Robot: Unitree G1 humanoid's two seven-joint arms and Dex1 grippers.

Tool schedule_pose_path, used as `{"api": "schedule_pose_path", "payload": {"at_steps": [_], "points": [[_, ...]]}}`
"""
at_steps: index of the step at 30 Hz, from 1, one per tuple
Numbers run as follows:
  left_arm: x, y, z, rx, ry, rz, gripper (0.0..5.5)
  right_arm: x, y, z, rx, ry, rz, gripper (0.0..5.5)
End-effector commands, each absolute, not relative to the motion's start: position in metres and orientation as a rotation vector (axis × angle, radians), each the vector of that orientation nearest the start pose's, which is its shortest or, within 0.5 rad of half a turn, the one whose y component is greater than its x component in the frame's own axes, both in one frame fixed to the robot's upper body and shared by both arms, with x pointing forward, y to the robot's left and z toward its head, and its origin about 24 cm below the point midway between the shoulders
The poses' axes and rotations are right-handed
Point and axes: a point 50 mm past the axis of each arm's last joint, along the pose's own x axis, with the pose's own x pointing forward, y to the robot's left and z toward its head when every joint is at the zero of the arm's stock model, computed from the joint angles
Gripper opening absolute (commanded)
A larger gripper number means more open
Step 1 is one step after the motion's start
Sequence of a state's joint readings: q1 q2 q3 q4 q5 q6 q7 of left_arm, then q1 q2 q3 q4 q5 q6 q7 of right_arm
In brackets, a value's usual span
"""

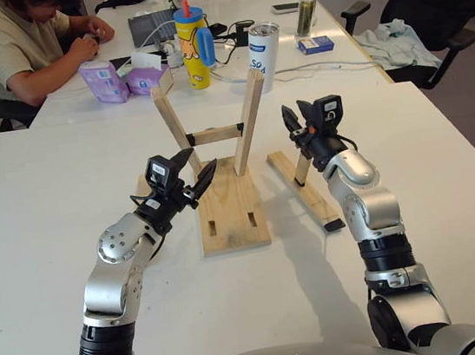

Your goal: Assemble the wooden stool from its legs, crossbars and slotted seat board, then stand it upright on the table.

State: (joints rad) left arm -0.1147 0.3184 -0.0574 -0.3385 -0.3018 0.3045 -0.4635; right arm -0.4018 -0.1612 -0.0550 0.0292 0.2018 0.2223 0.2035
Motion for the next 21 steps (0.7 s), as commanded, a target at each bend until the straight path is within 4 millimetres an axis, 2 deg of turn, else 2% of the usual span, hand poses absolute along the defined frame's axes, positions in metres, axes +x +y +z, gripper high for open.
{"api": "schedule_pose_path", "payload": {"at_steps": [1,3,4,6,9,12,14,16,18,21], "points": [[0.255,0.142,0.122,0.072,-0.103,-0.645,2.79,0.304,-0.132,0.191,-0.099,-0.391,0.443,1.75],[0.254,0.143,0.121,0.073,-0.102,-0.638,2.79,0.287,-0.114,0.195,-0.126,-0.373,0.598,1.75],[0.254,0.143,0.121,0.072,-0.102,-0.633,2.79,0.277,-0.107,0.189,-0.141,-0.332,0.698,1.75],[0.252,0.145,0.121,0.071,-0.101,-0.625,2.79,0.255,-0.103,0.166,-0.154,-0.174,0.882,1.75],[0.251,0.147,0.121,0.070,-0.099,-0.615,2.79,0.228,-0.127,0.125,-0.125,0.103,0.968,2.03],[0.248,0.151,0.120,0.070,-0.093,-0.604,2.79,0.211,-0.160,0.092,-0.129,0.312,0.886,2.49],[0.247,0.152,0.118,0.070,-0.086,-0.601,2.79,0.209,-0.178,0.084,-0.127,0.358,0.793,2.82],[0.247,0.153,0.118,0.069,-0.084,-0.598,2.79,0.216,-0.190,0.083,-0.116,0.359,0.701,3.19],[0.248,0.153,0.118,0.069,-0.085,-0.602,2.79,0.226,-0.196,0.078,-0.130,0.377,0.623,3.47],[0.252,0.149,0.120,0.078,-0.087,-0.637,2.79,0.237,-0.195,0.069,-0.128,0.406,0.569,3.93]]}}
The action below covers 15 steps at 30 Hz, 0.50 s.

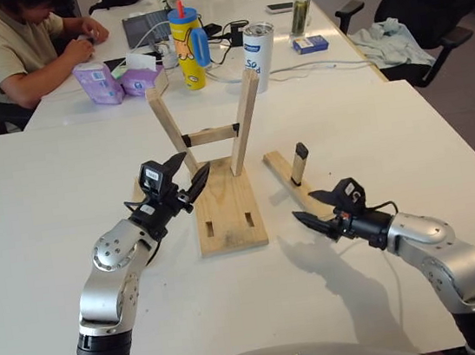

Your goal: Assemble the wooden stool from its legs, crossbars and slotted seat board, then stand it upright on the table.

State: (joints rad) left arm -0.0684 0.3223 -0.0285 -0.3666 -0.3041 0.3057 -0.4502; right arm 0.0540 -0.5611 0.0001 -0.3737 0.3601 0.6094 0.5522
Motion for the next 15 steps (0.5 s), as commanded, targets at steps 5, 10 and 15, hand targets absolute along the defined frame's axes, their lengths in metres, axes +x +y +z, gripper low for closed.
{"api": "schedule_pose_path", "payload": {"at_steps": [5,10,15], "points": [[0.256,0.151,0.121,0.091,-0.084,-0.655,2.79,0.249,-0.193,0.051,-0.098,0.489,0.495,4.14],[0.257,0.151,0.122,0.092,-0.089,-0.652,2.79,0.255,-0.195,0.045,-0.061,0.554,0.471,3.71],[0.256,0.152,0.122,0.087,-0.086,-0.644,2.79,0.256,-0.191,0.049,-0.059,0.571,0.503,2.86]]}}
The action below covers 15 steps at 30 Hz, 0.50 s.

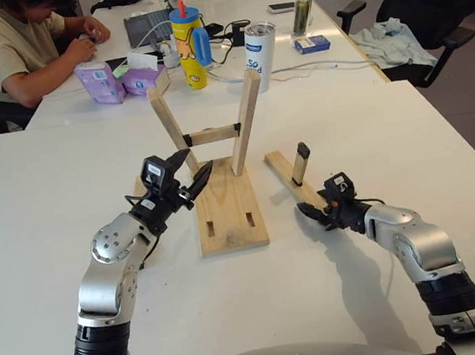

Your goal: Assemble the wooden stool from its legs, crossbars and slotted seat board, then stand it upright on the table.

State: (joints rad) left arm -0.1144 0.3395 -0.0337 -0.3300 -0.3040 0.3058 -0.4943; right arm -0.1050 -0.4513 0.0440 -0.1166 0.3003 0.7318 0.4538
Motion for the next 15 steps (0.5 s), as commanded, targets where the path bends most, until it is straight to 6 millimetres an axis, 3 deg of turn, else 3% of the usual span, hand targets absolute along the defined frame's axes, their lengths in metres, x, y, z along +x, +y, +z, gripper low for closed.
{"api": "schedule_pose_path", "payload": {"at_steps": [1,5,9,12,15], "points": [[0.256,0.153,0.122,0.079,-0.080,-0.644,2.79,0.256,-0.191,0.049,-0.059,0.578,0.508,2.70],[0.256,0.152,0.124,0.043,-0.056,-0.677,2.79,0.259,-0.189,0.053,-0.009,0.565,0.485,2.11],[0.254,0.151,0.130,0.000,-0.037,-0.744,2.79,0.268,-0.192,0.064,0.073,0.459,0.413,2.06],[0.256,0.154,0.140,-0.049,-0.048,-0.774,2.79,0.281,-0.201,0.102,0.207,0.184,0.352,2.06],[0.257,0.160,0.148,-0.113,-0.046,-0.805,2.79,0.287,-0.202,0.138,0.318,0.000,0.409,2.06]]}}
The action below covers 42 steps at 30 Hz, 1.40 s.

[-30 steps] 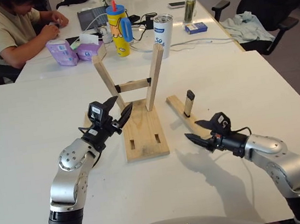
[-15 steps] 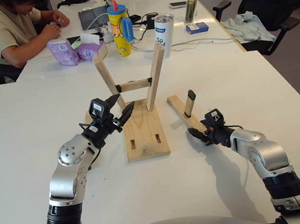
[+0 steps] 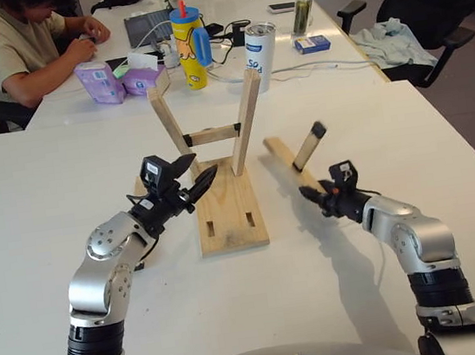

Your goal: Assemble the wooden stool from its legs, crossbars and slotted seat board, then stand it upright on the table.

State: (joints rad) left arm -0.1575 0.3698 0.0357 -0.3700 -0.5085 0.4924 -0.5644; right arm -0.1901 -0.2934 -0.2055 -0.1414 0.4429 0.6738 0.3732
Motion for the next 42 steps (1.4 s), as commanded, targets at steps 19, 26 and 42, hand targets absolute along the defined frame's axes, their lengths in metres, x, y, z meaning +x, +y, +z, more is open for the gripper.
{"api": "schedule_pose_path", "payload": {"at_steps": [19,26,42], "points": [[0.258,0.154,0.200,-0.589,-0.020,-1.228,4.84,0.230,-0.161,0.173,0.632,0.200,1.353,2.06],[0.253,0.144,0.204,-0.637,-0.016,-1.297,4.68,0.218,-0.165,0.161,0.667,0.322,1.461,2.06],[0.238,0.145,0.198,-0.620,0.100,-1.395,2.16,0.211,-0.169,0.158,0.671,0.339,1.503,2.06]]}}
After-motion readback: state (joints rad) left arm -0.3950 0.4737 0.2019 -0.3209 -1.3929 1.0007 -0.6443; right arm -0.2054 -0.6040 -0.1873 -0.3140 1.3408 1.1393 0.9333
